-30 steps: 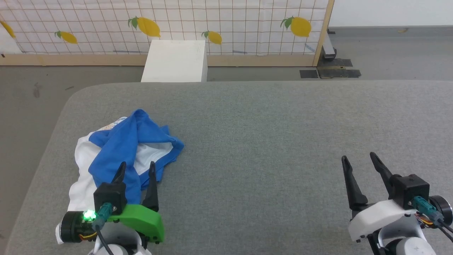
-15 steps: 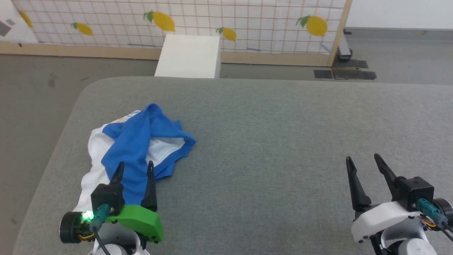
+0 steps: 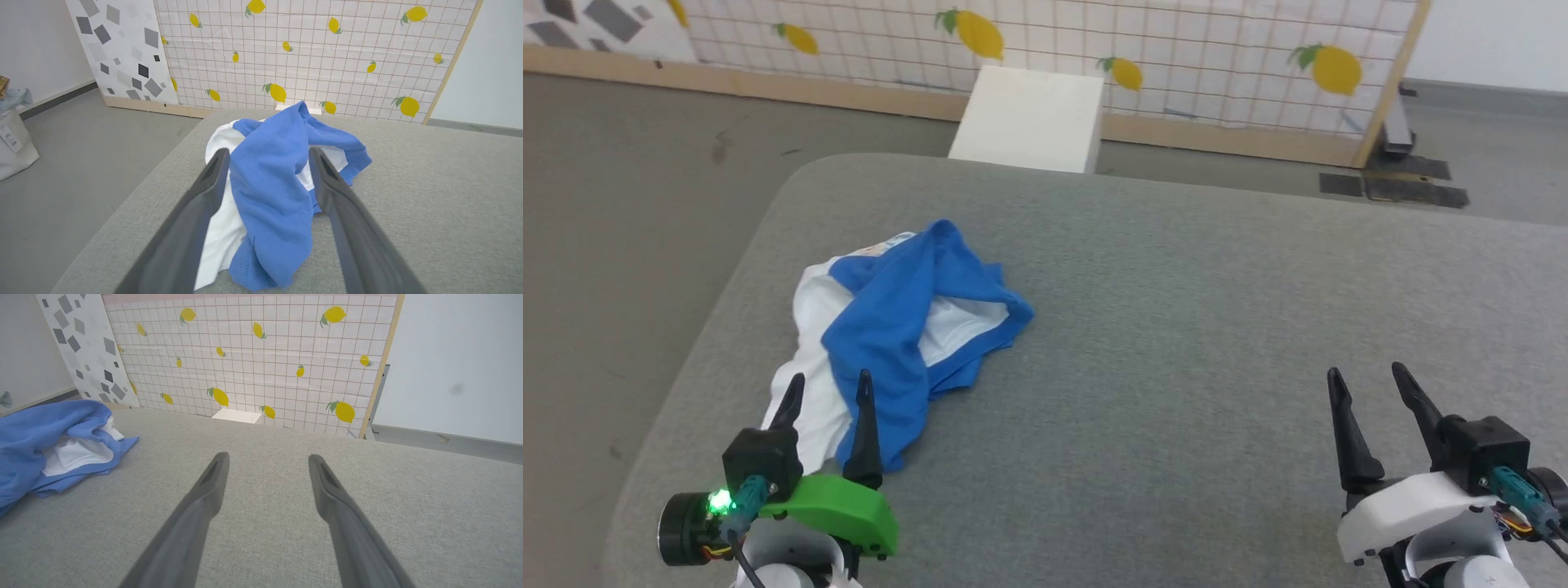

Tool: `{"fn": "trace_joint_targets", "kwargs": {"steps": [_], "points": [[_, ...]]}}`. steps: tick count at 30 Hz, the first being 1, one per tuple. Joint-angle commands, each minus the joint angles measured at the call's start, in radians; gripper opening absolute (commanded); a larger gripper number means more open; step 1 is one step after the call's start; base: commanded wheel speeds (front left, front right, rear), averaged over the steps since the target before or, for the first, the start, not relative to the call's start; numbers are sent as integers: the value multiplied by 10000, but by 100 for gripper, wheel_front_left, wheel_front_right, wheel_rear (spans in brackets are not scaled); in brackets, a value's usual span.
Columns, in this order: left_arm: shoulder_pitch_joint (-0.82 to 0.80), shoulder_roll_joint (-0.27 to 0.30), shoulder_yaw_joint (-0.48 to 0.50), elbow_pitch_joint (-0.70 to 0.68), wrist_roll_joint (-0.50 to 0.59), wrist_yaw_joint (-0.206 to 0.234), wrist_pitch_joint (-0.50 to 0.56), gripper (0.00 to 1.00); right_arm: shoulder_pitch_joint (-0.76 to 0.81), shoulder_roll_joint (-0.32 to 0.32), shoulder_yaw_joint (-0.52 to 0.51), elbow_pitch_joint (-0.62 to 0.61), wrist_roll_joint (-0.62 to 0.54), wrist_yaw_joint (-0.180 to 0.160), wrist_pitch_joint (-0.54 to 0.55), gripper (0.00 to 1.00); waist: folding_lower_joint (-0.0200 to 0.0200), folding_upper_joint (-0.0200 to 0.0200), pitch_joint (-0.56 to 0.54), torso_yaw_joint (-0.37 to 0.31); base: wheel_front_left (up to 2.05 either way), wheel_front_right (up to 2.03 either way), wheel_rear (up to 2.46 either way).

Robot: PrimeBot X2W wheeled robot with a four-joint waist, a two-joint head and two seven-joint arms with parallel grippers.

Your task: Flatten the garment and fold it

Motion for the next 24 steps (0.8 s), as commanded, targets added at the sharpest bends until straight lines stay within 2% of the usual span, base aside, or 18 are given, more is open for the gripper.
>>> {"fn": "trace_joint_targets", "kwargs": {"steps": [1,24], "points": [[-90,-15,2,54,-89,64,-105,100,121,5,-41,74,77,-7,-113,100,0,0,2,295,0,0,0],[-103,-21,-204,292,-559,237,-597,100,147,6,-226,489,207,-9,-550,100,0,0,202,1812,0,0,0]]}}
